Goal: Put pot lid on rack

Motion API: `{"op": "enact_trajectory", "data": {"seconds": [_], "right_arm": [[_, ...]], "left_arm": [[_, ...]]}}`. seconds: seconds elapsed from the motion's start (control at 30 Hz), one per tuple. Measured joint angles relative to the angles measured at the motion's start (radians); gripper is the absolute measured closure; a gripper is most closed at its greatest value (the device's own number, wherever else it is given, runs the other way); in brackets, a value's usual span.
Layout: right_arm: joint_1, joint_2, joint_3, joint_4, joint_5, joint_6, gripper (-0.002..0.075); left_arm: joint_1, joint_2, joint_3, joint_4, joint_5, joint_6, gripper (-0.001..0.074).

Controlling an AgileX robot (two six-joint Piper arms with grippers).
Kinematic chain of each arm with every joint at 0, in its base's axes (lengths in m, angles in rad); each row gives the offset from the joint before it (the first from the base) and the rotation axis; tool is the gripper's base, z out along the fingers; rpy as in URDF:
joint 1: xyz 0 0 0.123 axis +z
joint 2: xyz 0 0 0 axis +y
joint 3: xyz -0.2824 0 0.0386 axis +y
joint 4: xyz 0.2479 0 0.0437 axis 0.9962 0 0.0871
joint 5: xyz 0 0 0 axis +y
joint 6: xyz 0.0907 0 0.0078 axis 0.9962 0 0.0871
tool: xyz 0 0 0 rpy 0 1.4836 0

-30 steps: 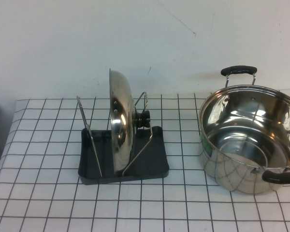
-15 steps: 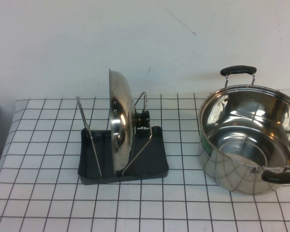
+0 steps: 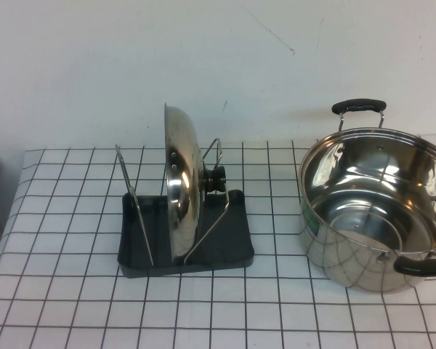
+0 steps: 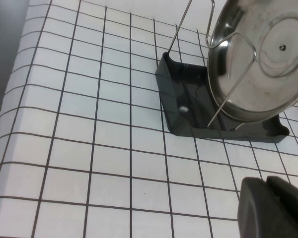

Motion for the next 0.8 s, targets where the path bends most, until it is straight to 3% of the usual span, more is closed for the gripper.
{"op": "enact_trajectory", "data": {"seconds": [0.2,0.8], "right_arm": [[0.111,-0.002,0.0,-0.002,0.023,0.063,0.0727],[0.118,-0.002,0.0,-0.002,0.028,0.076,0.0727]], "left_arm": [[0.0,0.0,0.0,0.0,0.0,-0.002,0.0736],[0.0,0.0,0.0,0.0,0.0,-0.002,0.0736]]}}
